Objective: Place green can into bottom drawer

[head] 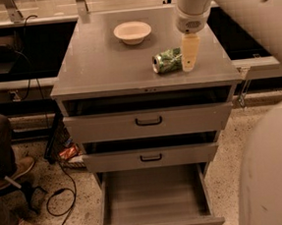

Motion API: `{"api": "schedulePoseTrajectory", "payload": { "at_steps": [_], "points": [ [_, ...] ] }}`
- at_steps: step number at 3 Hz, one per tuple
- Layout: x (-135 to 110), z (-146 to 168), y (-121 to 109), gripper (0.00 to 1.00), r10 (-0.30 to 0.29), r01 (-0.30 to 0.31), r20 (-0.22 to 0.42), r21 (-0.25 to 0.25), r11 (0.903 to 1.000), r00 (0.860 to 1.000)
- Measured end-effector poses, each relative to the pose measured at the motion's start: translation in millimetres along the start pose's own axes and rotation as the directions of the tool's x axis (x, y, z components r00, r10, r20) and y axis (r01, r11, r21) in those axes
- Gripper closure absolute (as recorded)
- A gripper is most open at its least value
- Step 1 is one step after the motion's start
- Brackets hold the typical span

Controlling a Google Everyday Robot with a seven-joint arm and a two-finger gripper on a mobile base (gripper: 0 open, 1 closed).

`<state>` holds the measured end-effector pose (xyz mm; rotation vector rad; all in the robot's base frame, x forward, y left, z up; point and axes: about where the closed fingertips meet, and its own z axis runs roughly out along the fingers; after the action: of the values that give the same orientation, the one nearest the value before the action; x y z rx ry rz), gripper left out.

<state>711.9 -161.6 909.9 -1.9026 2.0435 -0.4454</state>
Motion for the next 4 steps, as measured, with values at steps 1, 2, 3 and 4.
{"api": "schedulePoseTrajectory", "payload": {
  "at_steps": [1,2,3,4],
  "points": [
    [-12,22,-5,0.00,-0.006,0.006,0.001,-0.028,0.9996,1.000],
    [-23,36,-5,0.00,-0.020,0.020,0.008,-0.054,0.9983,1.000],
    [-30,45,-2,0.00,-0.029,0.030,0.015,-0.081,0.9963,0.999],
    [-35,51,-1,0.00,-0.033,0.036,0.024,-0.105,0.9938,0.999]
  ]
}}
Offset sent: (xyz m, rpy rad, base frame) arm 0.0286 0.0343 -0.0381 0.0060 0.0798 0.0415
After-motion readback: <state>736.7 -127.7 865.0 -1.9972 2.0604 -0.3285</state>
